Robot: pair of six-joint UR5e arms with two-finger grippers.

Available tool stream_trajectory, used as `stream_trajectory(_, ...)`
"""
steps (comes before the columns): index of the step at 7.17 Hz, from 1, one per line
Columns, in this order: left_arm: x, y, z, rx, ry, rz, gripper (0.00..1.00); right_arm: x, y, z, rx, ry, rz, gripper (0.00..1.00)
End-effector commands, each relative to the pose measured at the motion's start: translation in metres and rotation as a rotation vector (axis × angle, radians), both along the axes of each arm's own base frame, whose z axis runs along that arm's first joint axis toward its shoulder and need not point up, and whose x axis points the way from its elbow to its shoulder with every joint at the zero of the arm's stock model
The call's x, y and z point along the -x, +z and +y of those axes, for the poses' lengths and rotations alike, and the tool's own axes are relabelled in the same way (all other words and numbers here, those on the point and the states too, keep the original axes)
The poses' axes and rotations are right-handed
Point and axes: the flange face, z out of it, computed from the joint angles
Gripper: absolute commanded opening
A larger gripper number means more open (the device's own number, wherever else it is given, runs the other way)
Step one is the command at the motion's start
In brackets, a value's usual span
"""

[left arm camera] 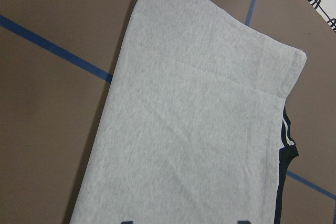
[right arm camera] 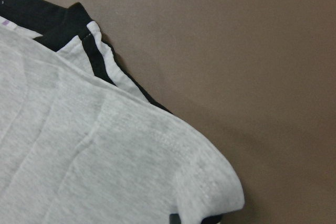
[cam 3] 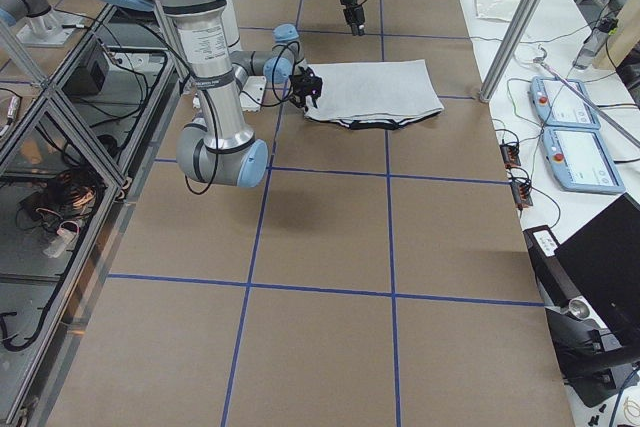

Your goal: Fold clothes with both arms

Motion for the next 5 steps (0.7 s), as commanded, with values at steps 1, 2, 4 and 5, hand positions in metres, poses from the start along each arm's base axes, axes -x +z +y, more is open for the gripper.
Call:
stream_trajectory(1,-0.021,0.003,0.02,0.081,0.025,0.006,0.73,-0.003,-0.005,0.003,0.019,-0.029,-0.018,0.0)
stream_trajectory(2,-0.044,0.011,0.05,0.167,0.052,0.017,0.73,-0.01,-0.01,0.004,0.017,-0.029,-0.031,0.0)
stream_trajectory(4,-0.08,0.026,0.123,0.266,0.051,-0.037,0.74,-0.016,-0.013,0.011,0.023,-0.031,-0.041,0.0)
stream_trajectory(5,-0.09,0.031,0.148,0.288,0.068,-0.089,0.79,-0.013,-0.013,0.017,0.022,-0.038,-0.04,0.0)
